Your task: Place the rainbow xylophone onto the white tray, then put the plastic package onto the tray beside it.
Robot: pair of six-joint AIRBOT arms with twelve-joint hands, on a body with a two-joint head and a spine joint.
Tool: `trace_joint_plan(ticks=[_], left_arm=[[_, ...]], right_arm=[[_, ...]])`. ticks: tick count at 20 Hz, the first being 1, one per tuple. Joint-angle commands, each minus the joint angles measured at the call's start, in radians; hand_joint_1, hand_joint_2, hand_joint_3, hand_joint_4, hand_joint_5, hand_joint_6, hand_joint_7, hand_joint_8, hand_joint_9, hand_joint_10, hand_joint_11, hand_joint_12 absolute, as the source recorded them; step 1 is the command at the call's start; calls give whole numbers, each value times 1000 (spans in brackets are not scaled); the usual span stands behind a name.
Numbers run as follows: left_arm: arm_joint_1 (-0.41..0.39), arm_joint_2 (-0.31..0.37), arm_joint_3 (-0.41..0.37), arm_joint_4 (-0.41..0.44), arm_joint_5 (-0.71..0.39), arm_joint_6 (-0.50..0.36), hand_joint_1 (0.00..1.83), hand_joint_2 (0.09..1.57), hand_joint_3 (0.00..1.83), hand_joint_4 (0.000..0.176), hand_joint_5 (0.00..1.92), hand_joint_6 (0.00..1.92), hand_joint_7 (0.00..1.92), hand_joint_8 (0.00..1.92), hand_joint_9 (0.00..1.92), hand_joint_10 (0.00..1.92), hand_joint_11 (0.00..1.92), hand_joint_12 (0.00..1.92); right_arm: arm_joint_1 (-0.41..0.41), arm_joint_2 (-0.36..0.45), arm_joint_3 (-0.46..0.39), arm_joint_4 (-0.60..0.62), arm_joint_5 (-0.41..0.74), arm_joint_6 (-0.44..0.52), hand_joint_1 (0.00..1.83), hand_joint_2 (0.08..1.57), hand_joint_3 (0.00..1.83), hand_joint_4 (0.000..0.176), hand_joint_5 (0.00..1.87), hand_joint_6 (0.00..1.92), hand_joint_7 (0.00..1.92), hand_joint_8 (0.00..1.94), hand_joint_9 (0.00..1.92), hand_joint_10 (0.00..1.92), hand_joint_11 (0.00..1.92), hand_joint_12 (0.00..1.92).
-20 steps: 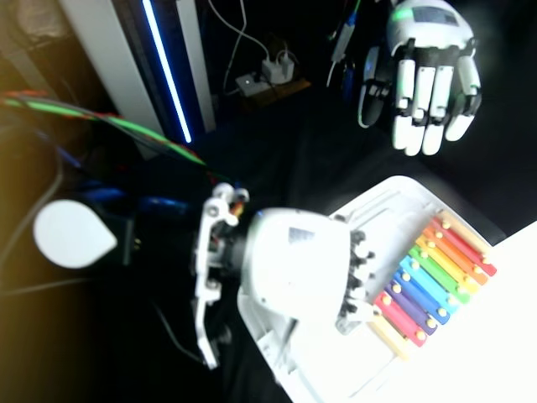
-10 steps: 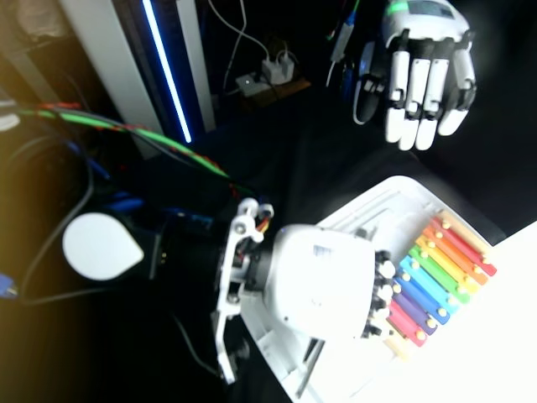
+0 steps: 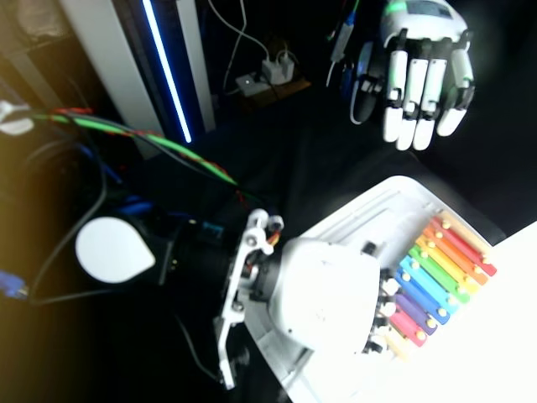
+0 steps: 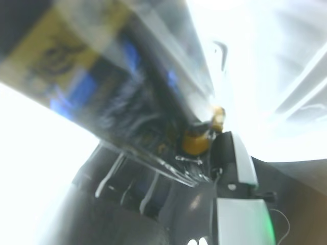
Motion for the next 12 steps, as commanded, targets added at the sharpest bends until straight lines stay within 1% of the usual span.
trace_joint_plan(ticks=[1, 2, 3, 4, 5, 6, 7, 8, 9, 10, 11, 12], left_arm=[[-8, -2, -4, -14, -124, 1, 974, 1010, 4, 11, 310, 0, 661, 6, 635, 4, 0, 1155], [-8, -2, -4, -13, -123, 1, 986, 1012, 2, 0, 319, 2, 643, 2, 639, 5, 0, 1231], [-8, -4, -4, -13, -121, 1, 989, 1020, 3, 0, 315, 0, 630, 1, 630, 1, 0, 1221], [-8, -6, -4, -12, -120, 1, 962, 1036, 9, 15, 301, 0, 599, 0, 618, 0, 0, 1222], [-8, -7, -4, -11, -119, 1, 1004, 1035, 6, 23, 305, 2, 584, 1, 617, 0, 0, 1278], [-8, -8, -5, -11, -119, 1, 1039, 1035, 3, 11, 309, 3, 603, 7, 639, 9, 0, 1328], [-8, -8, -5, -10, -119, 1, 1059, 1028, 0, 9, 319, 6, 651, 25, 670, 21, 10, 1339], [-8, -7, -5, -10, -118, 1, 1055, 1024, 0, 25, 316, 4, 662, 27, 658, 16, 1, 1338], [-8, -7, -6, -9, -118, 1, 1101, 998, 0, 17, 321, 4, 672, 24, 638, 6, 0, 1293], [-8, -7, -7, -8, -119, 1, 1128, 985, 0, 8, 331, 7, 661, 17, 620, 1, 0, 1281], [-8, -7, -8, -7, -120, 1, 1160, 984, 0, 0, 340, 10, 624, 3, 615, 0, 0, 1283], [-8, -7, -9, -6, -120, 1, 1163, 984, 0, 0, 338, 8, 607, 0, 615, 0, 0, 1283]], right_arm=[[7, -7, 9, 47, 73, 7, 1380, 1101, 0, 0, 923, 854, 1017, 926, 986, 1179, 732, 1076], [3, -12, 14, 46, 72, 7, 1291, 1117, 0, 0, 999, 677, 984, 1184, 977, 1006, 804, 1276], [-1, -16, 17, 46, 70, 9, 1272, 1118, 2, 0, 1006, 685, 987, 1211, 968, 818, 772, 1268], [-4, -18, 20, 46, 70, 11, 1264, 1123, 0, 0, 1007, 679, 975, 1239, 989, 798, 806, 1317], [-6, -21, 23, 46, 70, 14, 1244, 1133, 3, 0, 980, 783, 946, 1247, 952, 685, 721, 1262], [-7, -24, 26, 45, 70, 14, 1208, 1166, 0, 0, 888, 1025, 908, 1218, 943, 513, 618, 1247], [-7, -28, 30, 44, 70, 14, 1331, 1139, 0, 0, 891, 997, 963, 1032, 885, 1159, 566, 1194], [-7, -30, 30, 43, 70, 14, 1368, 1128, 1, 0, 870, 1056, 973, 983, 900, 1217, 627, 1121], [-7, -32, 31, 40, 70, 14, 1353, 1155, 3, 0, 803, 1188, 950, 1008, 834, 1320, 439, 1036], [-7, -34, 32, 37, 70, 14, 1352, 1157, 0, 0, 802, 1198, 941, 997, 849, 1323, 458, 1038], [-7, -36, 32, 34, 70, 14, 1218, 1190, 0, 0, 781, 1286, 901, 1100, 818, 648, 404, 1001], [-7, -38, 33, 33, 70, 14, 1201, 1174, 0, 7, 852, 1233, 888, 1090, 891, 284, 418, 942]])
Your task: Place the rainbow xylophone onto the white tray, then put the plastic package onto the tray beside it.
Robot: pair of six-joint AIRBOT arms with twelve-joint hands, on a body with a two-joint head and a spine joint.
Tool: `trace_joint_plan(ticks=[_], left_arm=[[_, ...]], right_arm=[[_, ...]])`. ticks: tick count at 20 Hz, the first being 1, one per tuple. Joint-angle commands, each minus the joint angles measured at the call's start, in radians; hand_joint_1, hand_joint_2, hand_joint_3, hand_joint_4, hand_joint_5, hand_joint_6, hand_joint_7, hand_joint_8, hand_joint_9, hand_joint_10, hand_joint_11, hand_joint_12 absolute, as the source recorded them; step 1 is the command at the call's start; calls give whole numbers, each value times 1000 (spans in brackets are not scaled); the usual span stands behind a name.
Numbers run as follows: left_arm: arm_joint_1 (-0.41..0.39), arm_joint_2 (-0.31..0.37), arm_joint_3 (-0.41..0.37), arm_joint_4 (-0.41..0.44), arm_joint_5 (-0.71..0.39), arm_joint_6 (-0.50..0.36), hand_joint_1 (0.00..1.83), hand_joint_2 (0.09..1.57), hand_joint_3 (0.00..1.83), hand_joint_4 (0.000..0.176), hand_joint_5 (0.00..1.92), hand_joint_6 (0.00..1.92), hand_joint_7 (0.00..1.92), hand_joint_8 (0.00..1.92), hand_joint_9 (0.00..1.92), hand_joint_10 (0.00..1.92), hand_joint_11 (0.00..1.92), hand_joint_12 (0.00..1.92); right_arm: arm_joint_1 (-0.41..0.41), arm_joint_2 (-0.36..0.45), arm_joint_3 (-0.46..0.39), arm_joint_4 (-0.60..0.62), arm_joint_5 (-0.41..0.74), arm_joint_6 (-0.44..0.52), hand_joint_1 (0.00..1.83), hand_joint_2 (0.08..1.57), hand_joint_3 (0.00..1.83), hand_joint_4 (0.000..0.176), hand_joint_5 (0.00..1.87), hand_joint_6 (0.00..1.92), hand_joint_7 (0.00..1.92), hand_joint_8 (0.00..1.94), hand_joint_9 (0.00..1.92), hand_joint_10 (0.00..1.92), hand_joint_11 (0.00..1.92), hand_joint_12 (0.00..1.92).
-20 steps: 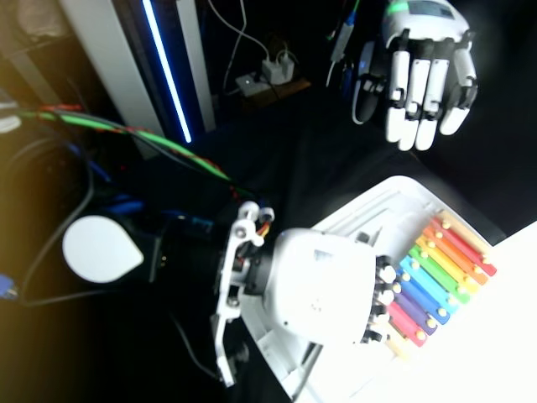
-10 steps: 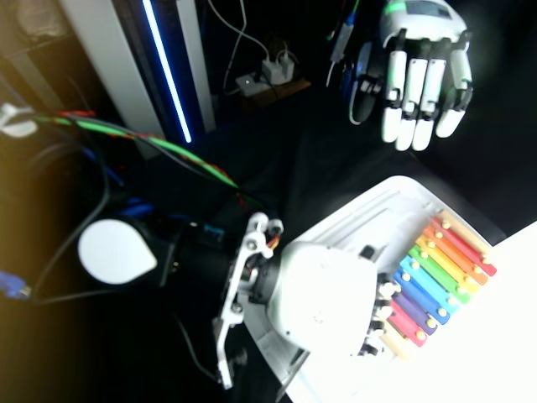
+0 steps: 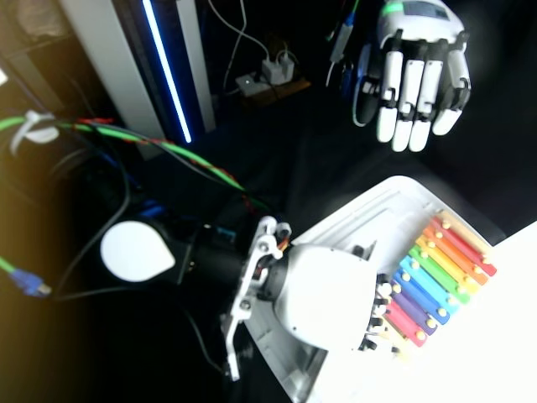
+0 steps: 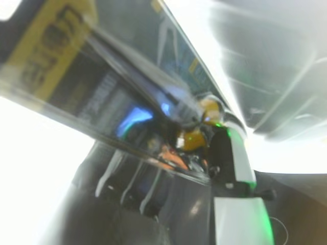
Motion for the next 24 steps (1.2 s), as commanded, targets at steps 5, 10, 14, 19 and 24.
trace_joint_plan(ticks=[5, 10, 14, 19, 24], left_arm=[[-8, -5, -3, -12, -117, 1, 1227, 963, 0, 0, 307, 3, 604, 5, 653, 17, 0, 1334], [-7, -6, -3, -11, -116, 2, 1319, 934, 0, 0, 317, 5, 619, 8, 648, 16, 0, 1282], [-1, -9, -1, -11, -115, 2, 1337, 911, 0, 24, 318, 2, 646, 15, 644, 15, 0, 1216], [4, -12, 1, -11, -113, 1, 1354, 916, 0, 14, 325, 1, 662, 10, 647, 18, 0, 1256], [5, -12, 1, -13, -111, 1, 1386, 901, 0, 17, 308, 1, 653, 3, 633, 13, 0, 1201]], right_arm=[[5, -8, 7, 36, 76, 4, 1360, 1140, 0, 0, 810, 1193, 927, 989, 952, 1175, 469, 764], [5, -10, 7, 23, 77, 19, 1245, 810, 1, 124, 340, 4, 436, 21, 591, 11, 632, 184], [5, -11, 7, 9, 78, 33, 1057, 749, 0, 176, 25, 0, 25, 0, 149, 0, 192, 1], [5, -18, 4, -1, 99, 46, 976, 677, 0, 176, 0, 0, 0, 0, 47, 0, 68, 0], [5, -16, -4, -7, 164, 105, 802, 651, 0, 176, 0, 0, 0, 0, 0, 0, 2, 0]])
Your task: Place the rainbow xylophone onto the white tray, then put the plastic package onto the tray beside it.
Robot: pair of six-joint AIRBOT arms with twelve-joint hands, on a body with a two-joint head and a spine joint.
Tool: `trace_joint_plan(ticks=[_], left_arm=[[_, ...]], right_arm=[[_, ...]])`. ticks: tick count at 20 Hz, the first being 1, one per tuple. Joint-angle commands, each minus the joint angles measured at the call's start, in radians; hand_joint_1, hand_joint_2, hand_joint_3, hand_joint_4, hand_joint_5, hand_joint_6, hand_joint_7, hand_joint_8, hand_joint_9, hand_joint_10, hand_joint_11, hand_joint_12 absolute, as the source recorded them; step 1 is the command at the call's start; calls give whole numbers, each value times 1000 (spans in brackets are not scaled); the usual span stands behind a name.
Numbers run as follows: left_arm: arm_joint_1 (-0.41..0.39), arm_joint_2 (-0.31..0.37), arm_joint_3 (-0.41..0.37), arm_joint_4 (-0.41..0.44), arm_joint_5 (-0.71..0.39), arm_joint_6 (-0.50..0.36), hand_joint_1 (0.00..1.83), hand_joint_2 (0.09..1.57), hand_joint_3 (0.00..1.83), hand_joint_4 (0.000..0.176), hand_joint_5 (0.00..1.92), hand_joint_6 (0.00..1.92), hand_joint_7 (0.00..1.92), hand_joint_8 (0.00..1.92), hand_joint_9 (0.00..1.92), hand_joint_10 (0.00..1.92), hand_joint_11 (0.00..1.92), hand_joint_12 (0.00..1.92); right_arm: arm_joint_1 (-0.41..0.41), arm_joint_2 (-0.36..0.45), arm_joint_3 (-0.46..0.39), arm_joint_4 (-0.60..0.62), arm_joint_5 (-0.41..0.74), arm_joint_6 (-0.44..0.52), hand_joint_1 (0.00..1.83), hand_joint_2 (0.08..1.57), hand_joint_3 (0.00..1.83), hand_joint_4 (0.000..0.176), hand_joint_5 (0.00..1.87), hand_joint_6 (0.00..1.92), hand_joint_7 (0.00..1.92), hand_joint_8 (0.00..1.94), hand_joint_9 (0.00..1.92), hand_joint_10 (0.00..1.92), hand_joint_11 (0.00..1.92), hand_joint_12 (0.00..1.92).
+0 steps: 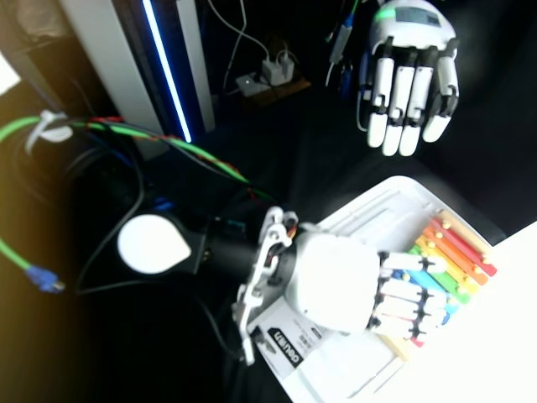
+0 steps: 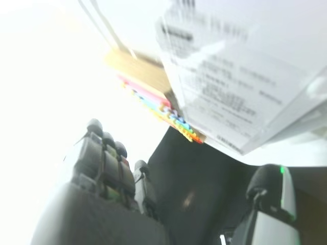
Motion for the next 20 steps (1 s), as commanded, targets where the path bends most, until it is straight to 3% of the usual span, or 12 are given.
trace_joint_plan(ticks=[1, 2, 6, 8, 10, 11, 15, 17, 20], left_arm=[[-8, 0, 1, -19, -112, 1, 1380, 898, 0, 11, 301, 2, 663, 6, 654, 23, 0, 1244], [-6, 0, 4, -26, -113, 1, 1387, 892, 0, 0, 304, 2, 672, 9, 689, 41, 0, 1297], [8, 2, 19, -52, -111, 1, 1291, 947, 0, 0, 313, 4, 679, 9, 643, 29, 0, 1270], [8, 2, 26, -65, -106, 1, 1135, 1008, 6, 0, 331, 6, 627, 0, 666, 37, 59, 1256], [9, 0, 37, -84, -102, 1, 949, 1018, 2, 0, 319, 1, 620, 0, 646, 17, 147, 1121], [10, -1, 42, -90, -101, 1, 868, 1019, 1, 0, 330, 2, 634, 2, 628, 6, 48, 1147], [11, 2, 57, -126, -101, 8, 854, 1006, 0, 0, 352, 4, 504, 0, 449, 1, 0, 1001], [11, 10, 60, -144, -108, 8, 802, 1015, 1, 0, 321, 0, 479, 0, 447, 4, 0, 953], [13, 19, 60, -168, -128, 17, 803, 1016, 0, 4, 257, 0, 408, 1, 380, 1, 0, 863]], right_arm=[[11, 5, 2, 48, 106, 22, 782, 646, 0, 176, 0, 0, 0, 0, 0, 0, 0, 0], [11, 8, 2, 49, 129, 43, 788, 642, 0, 176, 0, 0, 0, 0, 0, 0, 0, 0], [12, 18, -17, 61, 175, 68, 836, 684, 8, 176, 1, 0, 0, 0, 0, 0, 0, 0], [19, 37, -40, 74, 186, 68, 674, 702, 13, 176, 0, 0, 0, 0, 0, 0, 0, 0], [35, 65, -71, 75, 189, 68, 656, 706, 12, 176, 0, 0, 0, 0, 0, 0, 0, 0], [38, 74, -82, 75, 190, 68, 639, 711, 12, 176, 0, 0, 0, 0, 0, 0, 0, 0], [61, 141, -146, 77, 210, 68, 758, 707, 2, 176, 0, 0, 0, 0, 0, 0, 0, 0], [61, 164, -168, 95, 234, 68, 783, 704, 0, 176, 0, 0, 0, 0, 0, 0, 0, 0], [61, 204, -204, 124, 259, 68, 741, 714, 4, 176, 0, 0, 0, 0, 0, 0, 0, 0]])
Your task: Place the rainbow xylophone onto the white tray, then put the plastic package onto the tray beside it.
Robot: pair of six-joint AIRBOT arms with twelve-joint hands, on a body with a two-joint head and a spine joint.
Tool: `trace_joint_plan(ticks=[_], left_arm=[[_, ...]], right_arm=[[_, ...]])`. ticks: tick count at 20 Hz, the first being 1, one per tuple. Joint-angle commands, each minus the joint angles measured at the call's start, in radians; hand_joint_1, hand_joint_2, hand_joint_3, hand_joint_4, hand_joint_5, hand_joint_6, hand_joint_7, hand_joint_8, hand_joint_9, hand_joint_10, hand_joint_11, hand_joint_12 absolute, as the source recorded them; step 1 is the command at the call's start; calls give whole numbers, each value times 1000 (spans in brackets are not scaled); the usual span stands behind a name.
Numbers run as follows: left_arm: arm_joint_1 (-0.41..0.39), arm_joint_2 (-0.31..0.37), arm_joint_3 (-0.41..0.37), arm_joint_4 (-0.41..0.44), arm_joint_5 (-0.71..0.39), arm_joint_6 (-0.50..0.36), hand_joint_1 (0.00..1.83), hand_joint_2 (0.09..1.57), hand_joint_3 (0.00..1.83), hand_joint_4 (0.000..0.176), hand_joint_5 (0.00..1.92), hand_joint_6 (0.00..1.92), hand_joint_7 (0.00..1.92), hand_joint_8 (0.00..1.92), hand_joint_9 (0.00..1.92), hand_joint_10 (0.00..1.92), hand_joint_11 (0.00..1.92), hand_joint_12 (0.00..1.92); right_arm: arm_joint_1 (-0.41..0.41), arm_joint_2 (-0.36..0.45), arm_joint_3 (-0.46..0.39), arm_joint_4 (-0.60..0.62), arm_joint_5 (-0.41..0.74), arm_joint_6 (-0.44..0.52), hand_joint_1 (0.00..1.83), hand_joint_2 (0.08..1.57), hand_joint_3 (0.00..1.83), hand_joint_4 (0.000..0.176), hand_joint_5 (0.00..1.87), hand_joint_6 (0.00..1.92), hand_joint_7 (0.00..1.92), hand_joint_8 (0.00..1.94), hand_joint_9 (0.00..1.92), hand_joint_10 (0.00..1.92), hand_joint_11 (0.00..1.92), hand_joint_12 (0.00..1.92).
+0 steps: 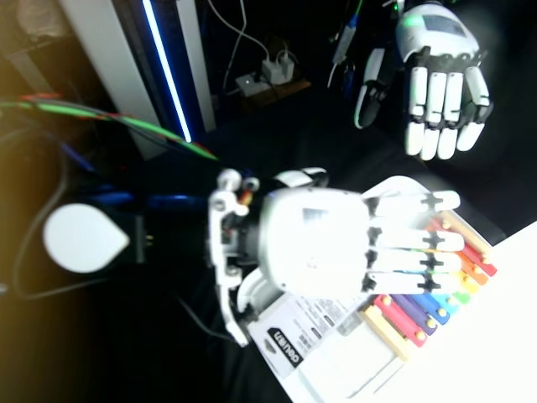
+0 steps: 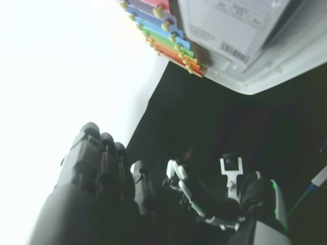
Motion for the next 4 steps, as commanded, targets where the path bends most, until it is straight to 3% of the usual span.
trace_joint_plan(ticks=[1, 4], left_arm=[[-6, 8, 4, -21, -137, 7, 803, 1013, 0, 0, 248, 0, 400, 0, 375, 2, 0, 852], [-4, 31, -6, -44, -168, 10, 777, 977, 0, 42, 191, 0, 375, 0, 346, 3, 0, 786]], right_arm=[[15, 8, -5, 71, 88, 6, 756, 684, 0, 176, 0, 0, 0, 0, 0, 0, 0, 0], [15, 42, -39, 99, 96, 6, 716, 675, 0, 176, 0, 0, 0, 0, 0, 0, 0, 0]])
